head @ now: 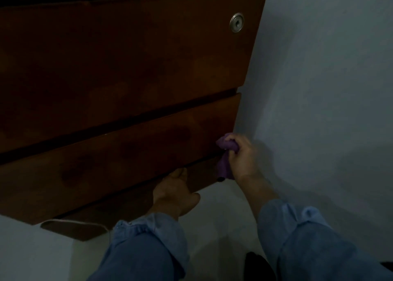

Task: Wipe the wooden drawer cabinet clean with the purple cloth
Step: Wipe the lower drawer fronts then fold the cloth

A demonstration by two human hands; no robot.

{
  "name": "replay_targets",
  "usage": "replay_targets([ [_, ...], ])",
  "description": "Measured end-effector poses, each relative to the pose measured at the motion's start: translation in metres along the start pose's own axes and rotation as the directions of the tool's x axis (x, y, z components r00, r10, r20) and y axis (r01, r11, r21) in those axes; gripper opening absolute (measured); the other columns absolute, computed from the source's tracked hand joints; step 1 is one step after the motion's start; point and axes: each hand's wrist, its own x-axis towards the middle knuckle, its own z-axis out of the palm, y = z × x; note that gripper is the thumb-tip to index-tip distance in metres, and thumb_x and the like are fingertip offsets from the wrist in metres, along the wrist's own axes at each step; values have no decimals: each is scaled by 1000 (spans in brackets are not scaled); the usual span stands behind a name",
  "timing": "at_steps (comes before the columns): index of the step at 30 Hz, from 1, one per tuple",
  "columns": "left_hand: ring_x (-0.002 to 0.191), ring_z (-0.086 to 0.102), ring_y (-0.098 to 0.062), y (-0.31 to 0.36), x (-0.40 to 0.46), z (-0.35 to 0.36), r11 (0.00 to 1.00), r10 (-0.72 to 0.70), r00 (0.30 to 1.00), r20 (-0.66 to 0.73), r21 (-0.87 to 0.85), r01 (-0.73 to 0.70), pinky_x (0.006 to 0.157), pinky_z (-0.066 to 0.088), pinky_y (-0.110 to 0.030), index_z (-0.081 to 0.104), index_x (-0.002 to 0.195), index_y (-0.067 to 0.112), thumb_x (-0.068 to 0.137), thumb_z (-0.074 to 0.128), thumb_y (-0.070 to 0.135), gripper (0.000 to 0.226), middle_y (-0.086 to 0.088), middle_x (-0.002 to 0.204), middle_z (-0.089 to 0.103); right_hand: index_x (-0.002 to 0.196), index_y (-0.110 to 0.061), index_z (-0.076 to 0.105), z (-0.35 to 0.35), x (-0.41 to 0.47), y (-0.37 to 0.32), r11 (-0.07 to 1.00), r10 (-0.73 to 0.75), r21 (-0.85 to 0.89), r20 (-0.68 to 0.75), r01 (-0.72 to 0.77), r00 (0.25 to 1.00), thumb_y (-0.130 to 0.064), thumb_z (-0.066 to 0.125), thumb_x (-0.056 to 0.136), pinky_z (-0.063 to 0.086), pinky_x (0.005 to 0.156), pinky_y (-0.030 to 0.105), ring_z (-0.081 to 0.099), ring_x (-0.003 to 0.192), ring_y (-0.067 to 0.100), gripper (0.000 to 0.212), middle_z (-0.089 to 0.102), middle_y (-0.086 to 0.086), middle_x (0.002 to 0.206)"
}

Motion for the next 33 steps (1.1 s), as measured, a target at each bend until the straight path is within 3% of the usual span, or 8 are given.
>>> replay_targets([
  [2, 146, 13, -20, -1, 0, 3, 1000, 12, 1000, 8, -22, -11, 115, 19, -31, 2, 153, 21, 88, 48, 52, 86, 4, 160, 0, 73, -34, 65, -1, -6, 18, 987, 159, -59, 165, -151, 973, -5, 55, 66, 52, 85, 42, 66, 82, 19, 31, 70, -1, 86],
  [4, 145, 14, -19, -3, -3, 6, 997, 10, 1000, 1, -77, -10, 117, 19, -31, 4, 153, 22, 88, 50, 51, 84, 3, 160, 3, 72, -44, 63, -7, -14, 30, 978, 173, -165, 324, -124, 930, -7, 54, 68, 50, 85, 48, 64, 87, 22, 38, 68, 3, 92],
  [10, 145, 15, -16, -18, -18, 7, 992, -10, 990, -141, -128, -9, 119, 8, -38, 10, 152, 19, 92, 48, 39, 74, -1, 159, 12, 100, -14, 62, -15, -23, -8, 956, 237, -267, 467, -120, 852, -6, 63, 80, 31, 78, 17, 47, 94, 15, 21, 40, -1, 104],
  [14, 147, 3, -16, -43, -40, 15, 995, -99, 986, -133, -34, 95, 118, -5, -48, 1, 152, 20, 92, 46, 40, 77, 2, 160, 3, 105, -25, 49, -1, -42, -22, 935, 311, -318, 520, -158, 796, -11, 65, 74, 45, 80, 30, 58, 97, 24, 38, 54, -1, 99],
  [16, 147, 0, -17, -57, -49, 17, 990, -139, 980, -145, -9, 139, 116, -6, -51, 0, 152, 20, 92, 46, 41, 79, 3, 160, 1, 127, -26, 41, 8, -52, -29, 922, 292, -384, 594, -55, 750, -13, 66, 76, 48, 87, 34, 58, 106, 27, 59, 54, 4, 121],
  [20, 147, -5, -18, -85, -67, 28, 972, -226, 945, -235, 13, 236, 116, -6, -53, -4, 152, 20, 91, 45, 37, 80, 3, 160, -1, 150, -24, 14, 31, -67, -45, 860, 209, -455, 729, 233, 652, -19, 61, 83, 44, 95, 29, 47, 126, 22, 82, 10, -4, 159],
  [26, 147, -9, -20, -125, -86, 45, 945, -314, 886, -342, -26, 325, 116, -4, -55, -10, 151, 16, 86, 48, 34, 88, -1, 160, -6, 150, -22, -7, 65, -91, -55, 749, 290, -589, 704, 305, 648, -20, 59, 86, 49, 76, 28, 59, 102, 22, 93, -12, -4, 159],
  [33, 146, -6, -28, -142, -77, 57, 926, -378, 846, -376, -143, 350, 116, 1, -56, -1, 151, 12, 80, 55, 39, 94, -8, 157, 4, 150, -21, -8, 81, -95, -53, 705, 343, -659, 641, 262, 687, -18, 60, 85, 49, 72, 30, 60, 95, 26, 94, -18, -2, 157],
])
